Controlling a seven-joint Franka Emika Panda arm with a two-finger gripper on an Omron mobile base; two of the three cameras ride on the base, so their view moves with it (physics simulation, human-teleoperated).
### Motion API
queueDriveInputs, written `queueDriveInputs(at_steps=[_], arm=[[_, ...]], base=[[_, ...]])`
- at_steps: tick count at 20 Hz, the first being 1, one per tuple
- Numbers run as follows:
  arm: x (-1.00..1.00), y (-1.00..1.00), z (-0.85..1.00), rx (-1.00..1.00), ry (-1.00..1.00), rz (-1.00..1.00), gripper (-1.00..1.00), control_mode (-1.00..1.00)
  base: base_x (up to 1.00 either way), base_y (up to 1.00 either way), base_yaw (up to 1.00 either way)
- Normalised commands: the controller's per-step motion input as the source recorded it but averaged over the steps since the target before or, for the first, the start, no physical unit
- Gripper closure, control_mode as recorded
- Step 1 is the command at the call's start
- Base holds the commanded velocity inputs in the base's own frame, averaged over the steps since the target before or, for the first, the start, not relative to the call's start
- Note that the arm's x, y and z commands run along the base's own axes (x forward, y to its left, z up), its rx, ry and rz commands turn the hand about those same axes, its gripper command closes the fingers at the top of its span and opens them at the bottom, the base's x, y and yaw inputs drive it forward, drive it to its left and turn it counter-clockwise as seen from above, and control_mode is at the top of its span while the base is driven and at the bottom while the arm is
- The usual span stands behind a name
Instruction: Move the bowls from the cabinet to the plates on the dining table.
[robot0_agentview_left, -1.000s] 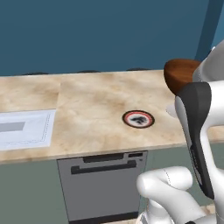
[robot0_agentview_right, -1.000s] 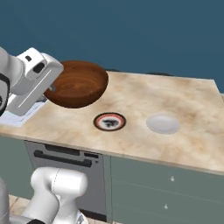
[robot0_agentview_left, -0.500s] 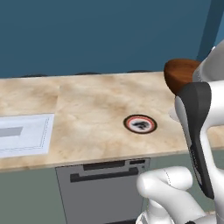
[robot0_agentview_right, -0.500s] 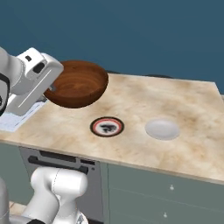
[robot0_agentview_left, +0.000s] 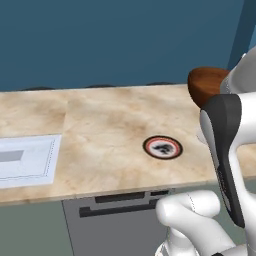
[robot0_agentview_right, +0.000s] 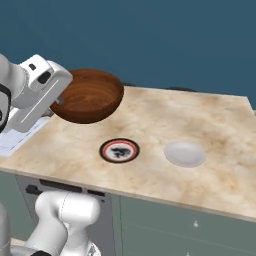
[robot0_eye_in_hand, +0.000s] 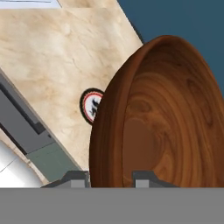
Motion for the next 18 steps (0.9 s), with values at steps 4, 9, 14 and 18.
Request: queueDriveInputs(at_steps=[4,9,14,18], arm=[[0.00,0.00,0.00,0.00,0.00,0.00,1.00,1.00],[0.00,0.00,0.00,0.00,0.00,0.00,1.00,1.00],[0.00,0.00,0.00,0.00,0.00,0.00,1.00,1.00],[0.00,0.00,0.00,0.00,0.00,0.00,1.00,1.00]], base=[[0.35,-0.18,0.01],[0.37,-0.19,0.02],[0.32,-0.09,0.01],[0.21,0.00,0.02]])
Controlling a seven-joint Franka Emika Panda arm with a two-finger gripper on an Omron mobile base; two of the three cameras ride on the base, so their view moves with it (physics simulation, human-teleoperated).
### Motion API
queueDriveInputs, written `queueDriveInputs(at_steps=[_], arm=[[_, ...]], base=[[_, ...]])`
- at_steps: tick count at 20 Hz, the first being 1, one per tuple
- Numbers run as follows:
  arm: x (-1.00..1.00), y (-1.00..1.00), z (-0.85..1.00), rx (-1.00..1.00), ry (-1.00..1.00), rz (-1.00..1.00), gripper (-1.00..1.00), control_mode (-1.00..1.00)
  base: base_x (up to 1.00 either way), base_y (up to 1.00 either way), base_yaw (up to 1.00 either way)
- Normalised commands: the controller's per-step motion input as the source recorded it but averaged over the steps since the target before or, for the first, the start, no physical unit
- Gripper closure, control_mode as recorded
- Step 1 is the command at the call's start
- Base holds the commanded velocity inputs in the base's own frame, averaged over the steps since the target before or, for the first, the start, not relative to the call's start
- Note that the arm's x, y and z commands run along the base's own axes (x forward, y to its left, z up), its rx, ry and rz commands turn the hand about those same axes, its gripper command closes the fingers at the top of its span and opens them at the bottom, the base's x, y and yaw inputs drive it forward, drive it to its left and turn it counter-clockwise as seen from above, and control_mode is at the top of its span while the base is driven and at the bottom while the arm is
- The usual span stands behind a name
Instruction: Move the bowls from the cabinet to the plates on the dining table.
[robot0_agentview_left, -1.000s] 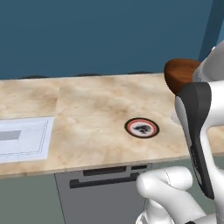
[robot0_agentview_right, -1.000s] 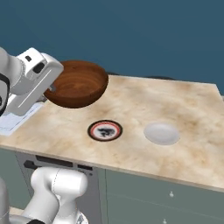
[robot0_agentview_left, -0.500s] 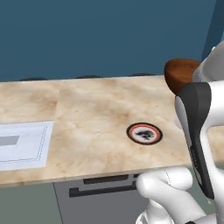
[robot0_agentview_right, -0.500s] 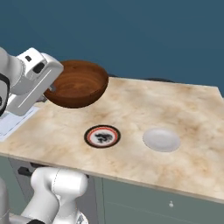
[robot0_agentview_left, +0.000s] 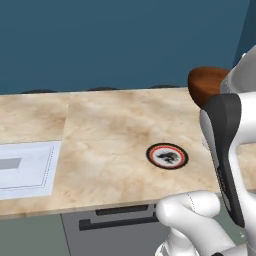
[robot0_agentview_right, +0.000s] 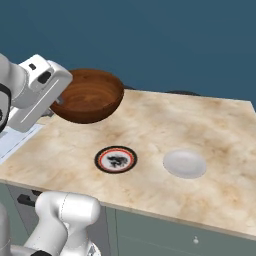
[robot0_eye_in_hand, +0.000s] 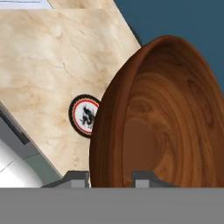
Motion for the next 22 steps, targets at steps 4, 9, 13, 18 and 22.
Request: queueDriveInputs(at_steps=[4,9,13,18,22], arm=[[0.00,0.00,0.00,0.00,0.00,0.00,1.00,1.00],[0.00,0.00,0.00,0.00,0.00,0.00,1.00,1.00],[0.04,0.00,-0.02,0.00,0.00,0.00,1.00,-1.00],[0.20,0.00,-0.15,0.00,0.02,0.01,1.00,-1.00],[0.20,0.00,-0.22,0.00,0.08,0.03,1.00,-1.00]], base=[[0.17,0.00,0.01],[0.17,0.00,0.01],[0.12,-0.01,0.01],[0.00,0.00,0.00],[0.00,0.00,0.00]])
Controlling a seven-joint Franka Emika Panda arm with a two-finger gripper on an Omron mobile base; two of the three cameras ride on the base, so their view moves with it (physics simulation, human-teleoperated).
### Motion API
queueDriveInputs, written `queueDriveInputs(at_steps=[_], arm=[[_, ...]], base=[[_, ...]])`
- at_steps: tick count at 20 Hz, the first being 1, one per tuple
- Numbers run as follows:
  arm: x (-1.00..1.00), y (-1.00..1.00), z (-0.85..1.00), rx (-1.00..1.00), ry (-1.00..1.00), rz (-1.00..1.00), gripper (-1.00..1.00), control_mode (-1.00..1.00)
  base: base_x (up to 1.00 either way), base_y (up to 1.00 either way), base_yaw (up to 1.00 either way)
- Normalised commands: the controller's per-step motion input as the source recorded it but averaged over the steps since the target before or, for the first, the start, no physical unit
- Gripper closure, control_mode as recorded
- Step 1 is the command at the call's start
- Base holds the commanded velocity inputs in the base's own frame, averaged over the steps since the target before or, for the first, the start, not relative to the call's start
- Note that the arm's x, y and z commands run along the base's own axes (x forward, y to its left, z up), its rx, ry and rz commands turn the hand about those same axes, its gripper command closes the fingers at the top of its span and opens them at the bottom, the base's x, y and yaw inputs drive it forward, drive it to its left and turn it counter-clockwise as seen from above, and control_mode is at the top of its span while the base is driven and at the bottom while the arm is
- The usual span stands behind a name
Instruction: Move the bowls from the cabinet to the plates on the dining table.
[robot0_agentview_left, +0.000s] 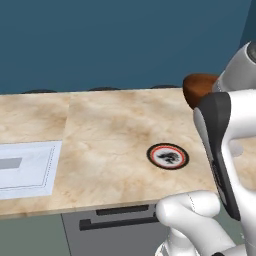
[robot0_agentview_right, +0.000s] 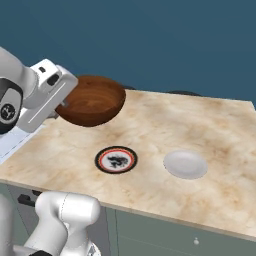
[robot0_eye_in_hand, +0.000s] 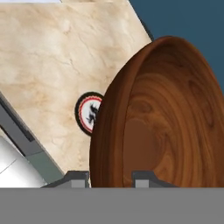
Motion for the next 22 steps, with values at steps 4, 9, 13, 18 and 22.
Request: queueDriveInputs(at_steps=[4,9,13,18,22], arm=[[0.15,0.00,-0.33,0.00,0.14,0.04,1.00,-1.00],[0.24,0.02,-0.41,0.00,0.14,0.03,1.00,-1.00],[0.24,0.00,-0.38,0.00,0.07,0.04,1.00,-1.00],[0.32,0.00,-0.37,0.00,0.00,0.03,1.00,-1.00],[0.31,0.00,-0.41,-0.01,0.00,0.02,1.00,-1.00]], base=[[0.00,0.00,0.00],[0.00,0.00,0.00],[0.00,0.00,0.00],[0.00,0.00,0.00],[0.00,0.00,0.00]])
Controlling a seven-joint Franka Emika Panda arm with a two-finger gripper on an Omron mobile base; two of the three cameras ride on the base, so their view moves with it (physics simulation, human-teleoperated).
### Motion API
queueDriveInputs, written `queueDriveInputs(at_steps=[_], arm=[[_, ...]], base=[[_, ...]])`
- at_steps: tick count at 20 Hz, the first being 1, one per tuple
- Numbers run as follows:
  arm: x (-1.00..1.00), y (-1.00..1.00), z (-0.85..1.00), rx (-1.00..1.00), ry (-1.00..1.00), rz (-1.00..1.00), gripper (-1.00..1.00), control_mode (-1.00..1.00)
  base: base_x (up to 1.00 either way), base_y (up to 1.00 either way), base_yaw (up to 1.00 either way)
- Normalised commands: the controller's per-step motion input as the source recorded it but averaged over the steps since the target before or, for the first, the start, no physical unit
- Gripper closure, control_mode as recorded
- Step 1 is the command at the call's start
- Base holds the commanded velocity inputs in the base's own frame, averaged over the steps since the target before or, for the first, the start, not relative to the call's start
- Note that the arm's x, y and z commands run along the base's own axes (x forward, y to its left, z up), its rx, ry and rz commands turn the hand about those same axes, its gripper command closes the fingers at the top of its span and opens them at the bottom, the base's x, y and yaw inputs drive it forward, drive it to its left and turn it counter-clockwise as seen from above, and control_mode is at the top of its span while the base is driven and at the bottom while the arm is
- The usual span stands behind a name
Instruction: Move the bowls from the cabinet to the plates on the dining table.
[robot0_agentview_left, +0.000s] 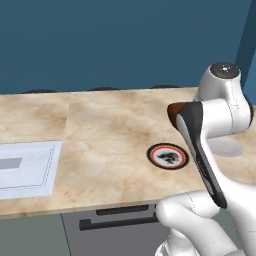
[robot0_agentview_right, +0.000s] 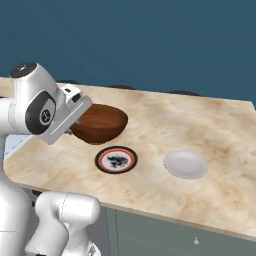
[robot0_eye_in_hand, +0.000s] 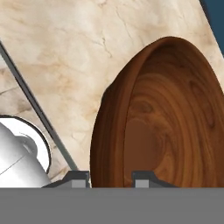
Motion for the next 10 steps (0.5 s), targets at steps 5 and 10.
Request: queueDriveInputs(at_steps=[5,10], arm=[[0.28,0.00,-0.39,-0.01,0.00,0.02,1.00,-1.00],[0.31,0.00,-0.37,-0.02,0.00,0.00,1.00,-1.00]], base=[[0.00,0.00,0.00],[0.00,0.00,0.00]])
